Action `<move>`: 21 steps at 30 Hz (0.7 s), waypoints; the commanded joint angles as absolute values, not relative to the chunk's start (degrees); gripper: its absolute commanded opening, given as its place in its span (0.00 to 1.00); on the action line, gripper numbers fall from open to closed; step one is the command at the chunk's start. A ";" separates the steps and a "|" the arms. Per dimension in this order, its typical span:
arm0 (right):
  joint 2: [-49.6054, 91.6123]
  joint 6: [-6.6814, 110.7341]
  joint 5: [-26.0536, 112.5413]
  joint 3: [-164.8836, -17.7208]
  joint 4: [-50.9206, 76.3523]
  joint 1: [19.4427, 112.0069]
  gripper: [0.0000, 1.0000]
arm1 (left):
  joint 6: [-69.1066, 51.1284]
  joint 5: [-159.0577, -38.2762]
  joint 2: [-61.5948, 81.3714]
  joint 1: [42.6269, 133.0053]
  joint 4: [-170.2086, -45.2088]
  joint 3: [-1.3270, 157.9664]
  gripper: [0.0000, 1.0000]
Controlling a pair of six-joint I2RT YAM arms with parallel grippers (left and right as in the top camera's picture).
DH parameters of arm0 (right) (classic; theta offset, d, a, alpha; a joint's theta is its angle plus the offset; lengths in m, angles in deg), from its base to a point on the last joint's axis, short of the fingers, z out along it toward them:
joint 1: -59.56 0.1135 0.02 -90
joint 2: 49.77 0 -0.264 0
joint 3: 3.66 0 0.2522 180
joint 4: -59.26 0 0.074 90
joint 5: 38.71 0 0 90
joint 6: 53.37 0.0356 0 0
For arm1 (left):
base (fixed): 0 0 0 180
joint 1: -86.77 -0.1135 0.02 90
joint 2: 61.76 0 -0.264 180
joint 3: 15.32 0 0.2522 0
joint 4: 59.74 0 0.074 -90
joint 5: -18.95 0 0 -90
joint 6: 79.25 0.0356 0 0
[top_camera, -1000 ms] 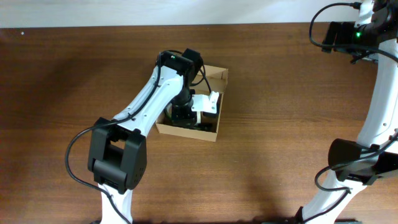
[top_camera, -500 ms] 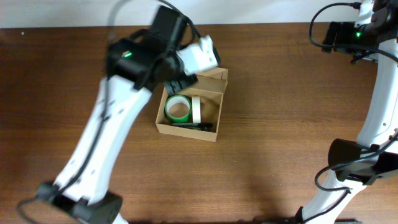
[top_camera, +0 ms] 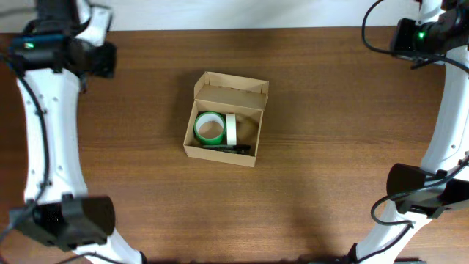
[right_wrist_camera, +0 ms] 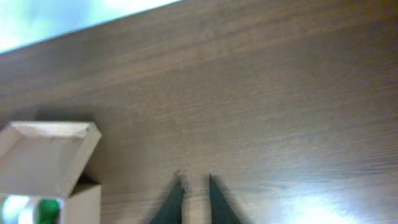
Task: Pack container
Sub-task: 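Bring both grippers to the box lid flaps on either side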
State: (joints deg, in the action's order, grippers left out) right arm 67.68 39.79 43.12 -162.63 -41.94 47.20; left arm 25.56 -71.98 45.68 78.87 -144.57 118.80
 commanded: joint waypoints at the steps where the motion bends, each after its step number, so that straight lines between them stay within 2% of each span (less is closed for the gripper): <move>1: 68.03 40.14 41.35 -162.13 -43.53 48.08 0.04 | 20.53 -79.04 48.85 77.05 -145.53 115.83 0.02; 5: 68.05 40.11 40.89 -160.23 -46.16 50.02 0.04 | 21.60 -83.65 50.79 76.85 -143.43 109.64 0.02; 11: 68.05 37.10 32.52 -153.71 -44.95 52.47 0.04 | 25.80 -94.58 52.17 76.90 -140.96 96.61 0.02; 17: 68.05 37.12 31.54 -147.81 -42.83 52.42 0.04 | 25.73 -109.16 52.26 77.18 -130.76 81.47 0.02; 21: 68.05 37.12 31.54 -146.83 -42.16 52.42 0.04 | 23.09 -111.17 52.26 78.87 -126.84 76.29 0.02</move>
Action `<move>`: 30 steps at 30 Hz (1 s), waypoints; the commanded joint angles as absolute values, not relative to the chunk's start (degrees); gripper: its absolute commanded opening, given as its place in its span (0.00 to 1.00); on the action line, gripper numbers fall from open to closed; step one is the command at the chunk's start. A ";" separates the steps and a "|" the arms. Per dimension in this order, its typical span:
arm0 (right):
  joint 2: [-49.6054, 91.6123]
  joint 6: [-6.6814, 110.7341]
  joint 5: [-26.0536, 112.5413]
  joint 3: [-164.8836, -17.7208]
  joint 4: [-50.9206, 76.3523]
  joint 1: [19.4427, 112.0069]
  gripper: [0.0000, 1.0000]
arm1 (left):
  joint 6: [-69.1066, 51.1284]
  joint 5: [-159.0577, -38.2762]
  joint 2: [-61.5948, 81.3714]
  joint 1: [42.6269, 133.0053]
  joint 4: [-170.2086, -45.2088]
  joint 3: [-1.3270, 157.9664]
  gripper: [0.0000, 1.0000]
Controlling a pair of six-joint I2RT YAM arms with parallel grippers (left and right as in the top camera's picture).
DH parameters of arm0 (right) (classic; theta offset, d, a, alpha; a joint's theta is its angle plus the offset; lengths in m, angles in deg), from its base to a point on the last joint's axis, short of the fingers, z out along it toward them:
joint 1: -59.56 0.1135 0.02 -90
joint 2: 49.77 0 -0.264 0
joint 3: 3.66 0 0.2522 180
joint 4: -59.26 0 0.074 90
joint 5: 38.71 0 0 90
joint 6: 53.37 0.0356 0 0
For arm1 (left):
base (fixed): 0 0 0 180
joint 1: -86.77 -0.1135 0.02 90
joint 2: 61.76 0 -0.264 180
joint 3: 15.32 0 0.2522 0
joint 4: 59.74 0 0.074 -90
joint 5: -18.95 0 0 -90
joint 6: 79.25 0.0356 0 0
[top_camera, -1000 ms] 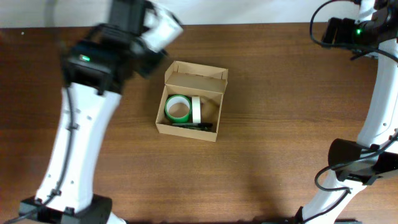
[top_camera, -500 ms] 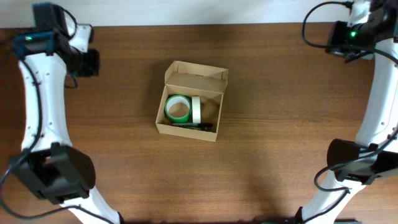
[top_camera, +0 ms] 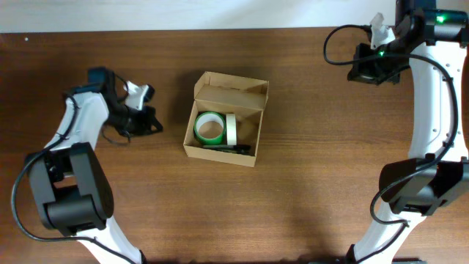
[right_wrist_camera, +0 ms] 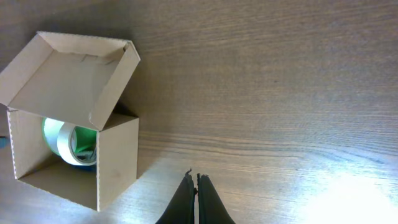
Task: Pack container
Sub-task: 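Bring both grippers to the box lid flaps on either side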
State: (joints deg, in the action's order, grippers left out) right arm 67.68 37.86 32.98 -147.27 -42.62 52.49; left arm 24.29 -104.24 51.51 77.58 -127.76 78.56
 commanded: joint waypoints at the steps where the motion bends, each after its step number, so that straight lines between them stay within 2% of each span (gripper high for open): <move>1: 68.05 37.12 31.54 -146.83 -41.96 52.42 0.04 | 22.98 -111.69 52.26 79.50 -126.76 75.52 0.02; 12: 68.05 37.12 31.61 -146.83 -41.22 52.42 0.04 | 17.03 -114.14 52.26 90.47 -125.45 73.34 0.02; 15: 68.07 37.14 33.75 -146.76 -41.19 52.42 0.04 | 14.21 -110.93 52.26 91.76 -124.22 73.34 0.02; 19: 68.40 37.12 32.92 -144.40 -40.60 52.42 0.04 | 11.48 -104.26 52.24 90.01 -122.19 73.34 0.02; 24: 69.73 38.67 28.72 -139.20 -36.28 52.53 0.04 | 9.47 -104.92 52.26 85.01 -116.24 73.34 0.01; 30: 73.45 38.87 16.74 -134.87 -30.42 52.53 0.04 | 4.31 -109.81 53.31 82.58 -107.59 73.34 0.02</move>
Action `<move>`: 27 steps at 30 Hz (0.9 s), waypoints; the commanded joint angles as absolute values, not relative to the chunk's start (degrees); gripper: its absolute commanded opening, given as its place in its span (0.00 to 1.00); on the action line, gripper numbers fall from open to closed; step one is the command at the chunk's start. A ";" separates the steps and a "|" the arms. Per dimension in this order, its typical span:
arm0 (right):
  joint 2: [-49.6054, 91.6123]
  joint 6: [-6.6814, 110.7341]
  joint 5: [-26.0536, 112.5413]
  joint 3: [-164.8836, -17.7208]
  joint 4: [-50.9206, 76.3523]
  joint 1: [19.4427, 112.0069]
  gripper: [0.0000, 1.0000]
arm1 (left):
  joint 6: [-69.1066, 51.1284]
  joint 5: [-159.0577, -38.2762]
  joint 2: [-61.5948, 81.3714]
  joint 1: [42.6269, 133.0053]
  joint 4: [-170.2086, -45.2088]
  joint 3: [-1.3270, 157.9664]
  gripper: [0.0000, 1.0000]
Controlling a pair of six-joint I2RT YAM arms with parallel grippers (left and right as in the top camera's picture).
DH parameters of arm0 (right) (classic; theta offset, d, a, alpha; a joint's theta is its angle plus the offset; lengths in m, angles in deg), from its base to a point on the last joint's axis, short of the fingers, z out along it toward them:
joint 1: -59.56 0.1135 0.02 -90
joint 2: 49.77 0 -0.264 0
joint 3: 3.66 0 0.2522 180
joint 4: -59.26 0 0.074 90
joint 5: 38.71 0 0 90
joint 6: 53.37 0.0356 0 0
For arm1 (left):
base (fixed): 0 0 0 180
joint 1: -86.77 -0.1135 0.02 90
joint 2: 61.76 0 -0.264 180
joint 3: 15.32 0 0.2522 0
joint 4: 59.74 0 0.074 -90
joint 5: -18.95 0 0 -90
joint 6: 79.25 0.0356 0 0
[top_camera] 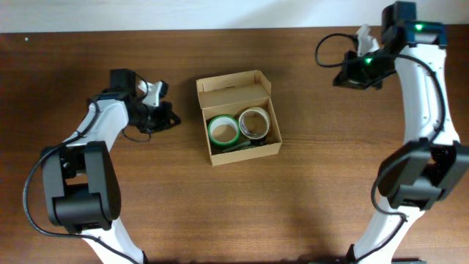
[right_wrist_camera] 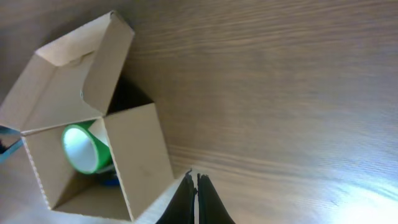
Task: Pack container
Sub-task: 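Bring both grippers to the box lid flaps on either side, then push the box lid upright with both grippers from the sides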
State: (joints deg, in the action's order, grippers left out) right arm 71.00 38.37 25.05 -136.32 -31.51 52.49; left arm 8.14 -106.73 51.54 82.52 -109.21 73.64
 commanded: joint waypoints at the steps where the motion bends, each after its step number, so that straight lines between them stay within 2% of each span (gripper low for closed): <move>1: 74.37 38.91 15.17 -134.76 -29.65 52.53 0.04 | 3.61 -110.71 53.81 82.60 -106.54 73.34 0.02; 9: 80.97 40.38 6.69 -134.72 -25.39 52.80 0.04 | -3.97 -119.78 61.22 83.02 -100.03 73.34 0.02; 21: 89.01 41.64 5.14 -134.68 -21.02 58.76 0.04 | -12.37 -119.85 63.41 84.94 -90.08 73.34 0.02; 27: 91.13 46.41 5.14 -134.68 -17.02 61.08 0.04 | -16.93 -119.74 64.06 87.65 -84.09 73.34 0.02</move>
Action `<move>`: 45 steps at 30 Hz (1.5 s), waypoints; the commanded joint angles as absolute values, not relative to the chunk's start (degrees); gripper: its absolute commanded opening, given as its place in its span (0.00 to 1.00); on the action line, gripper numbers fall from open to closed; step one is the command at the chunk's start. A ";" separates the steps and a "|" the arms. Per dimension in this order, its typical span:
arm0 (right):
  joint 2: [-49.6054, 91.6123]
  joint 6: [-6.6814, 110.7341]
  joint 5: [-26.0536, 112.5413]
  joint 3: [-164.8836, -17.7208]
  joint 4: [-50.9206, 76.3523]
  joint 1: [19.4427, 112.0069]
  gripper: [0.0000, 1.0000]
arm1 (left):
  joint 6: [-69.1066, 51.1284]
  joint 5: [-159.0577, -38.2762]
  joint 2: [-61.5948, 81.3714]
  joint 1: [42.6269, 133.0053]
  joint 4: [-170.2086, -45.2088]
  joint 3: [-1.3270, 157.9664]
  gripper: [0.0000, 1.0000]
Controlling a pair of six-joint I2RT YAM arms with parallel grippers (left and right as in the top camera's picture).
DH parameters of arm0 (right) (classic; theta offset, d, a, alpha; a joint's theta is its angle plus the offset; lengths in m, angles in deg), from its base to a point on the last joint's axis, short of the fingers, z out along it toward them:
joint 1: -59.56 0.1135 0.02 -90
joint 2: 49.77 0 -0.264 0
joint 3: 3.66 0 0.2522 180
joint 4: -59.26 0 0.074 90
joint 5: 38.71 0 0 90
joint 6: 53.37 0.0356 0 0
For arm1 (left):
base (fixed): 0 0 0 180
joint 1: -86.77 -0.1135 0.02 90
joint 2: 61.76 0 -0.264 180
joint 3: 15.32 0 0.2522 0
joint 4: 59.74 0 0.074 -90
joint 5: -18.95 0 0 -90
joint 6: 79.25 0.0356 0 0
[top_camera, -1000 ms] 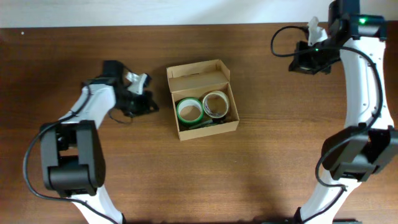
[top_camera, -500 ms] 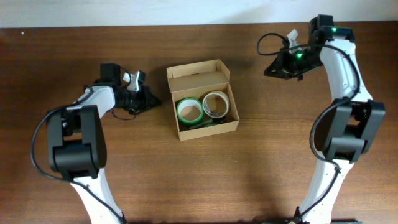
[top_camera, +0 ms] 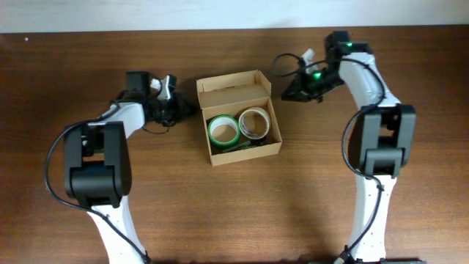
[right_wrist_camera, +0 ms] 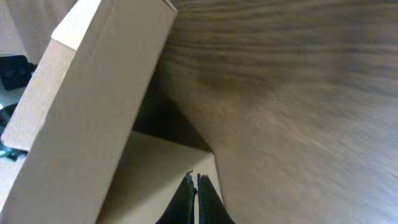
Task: Pack container
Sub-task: 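Push the box lid upright with both grippers from the sides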
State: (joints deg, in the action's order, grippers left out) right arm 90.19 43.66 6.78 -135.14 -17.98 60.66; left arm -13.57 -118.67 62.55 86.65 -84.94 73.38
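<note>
An open cardboard box [top_camera: 272, 126] stands mid-table with its lid flap [top_camera: 233, 82] raised at the far side. Inside lie a green tape roll [top_camera: 223, 130], a pale tape roll [top_camera: 254, 122] and a dark item [top_camera: 236, 147]. My right gripper [top_camera: 287, 95] is shut and empty, just off the box's far right corner. In the right wrist view its fingertips [right_wrist_camera: 194, 182] sit against the box wall [right_wrist_camera: 155, 180], under the tilted lid [right_wrist_camera: 93, 93]. My left gripper [top_camera: 185, 110] is close to the box's left side; its jaws are too dark to read.
Bare brown wooden table [top_camera: 330, 191] surrounds the box. The table's far edge meets a white wall [top_camera: 220, 15]. Both arms reach in from the near side, one on each flank of the box.
My right gripper has moved from far right of the box to its far right corner, still shut. My left gripper has come a little closer to the box's left side. The box has not moved.
First both grippers were out near the table's far corners, the tapes standing on edge in the box. Then my left gripper was left of the box. Later the box stood turned, the tapes lying flat. Now both grippers flank it closely.
</note>
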 commanded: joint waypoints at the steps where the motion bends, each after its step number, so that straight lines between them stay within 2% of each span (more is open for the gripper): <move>1: 91.33 46.63 5.07 -134.68 -16.58 61.26 0.04 | -17.17 -119.72 64.08 87.83 -83.70 73.34 0.02; 9: 94.41 44.88 -5.40 -134.68 -13.98 62.30 0.04 | -20.10 -119.98 64.41 87.91 -78.21 73.34 0.02; 18: 94.52 44.62 -13.68 -134.70 -7.12 62.00 0.04 | -26.64 -124.28 64.41 87.76 -60.49 73.73 0.02; 29: 93.99 43.02 -20.76 -135.68 -6.70 57.95 0.04 | -26.51 -128.59 64.39 87.74 -58.98 79.28 0.02; 37: 89.38 35.92 -14.69 -138.72 -15.69 57.82 0.04 | -26.22 -129.81 64.10 89.23 -59.63 83.65 0.02; 45: 87.92 33.38 -10.99 -144.58 -22.27 59.53 0.04 | -16.06 -127.82 64.10 90.97 -74.63 87.50 0.02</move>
State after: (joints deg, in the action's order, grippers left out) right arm 91.44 36.20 -12.41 -141.41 -21.09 58.65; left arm -22.31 -128.00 63.84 90.28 -72.05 84.90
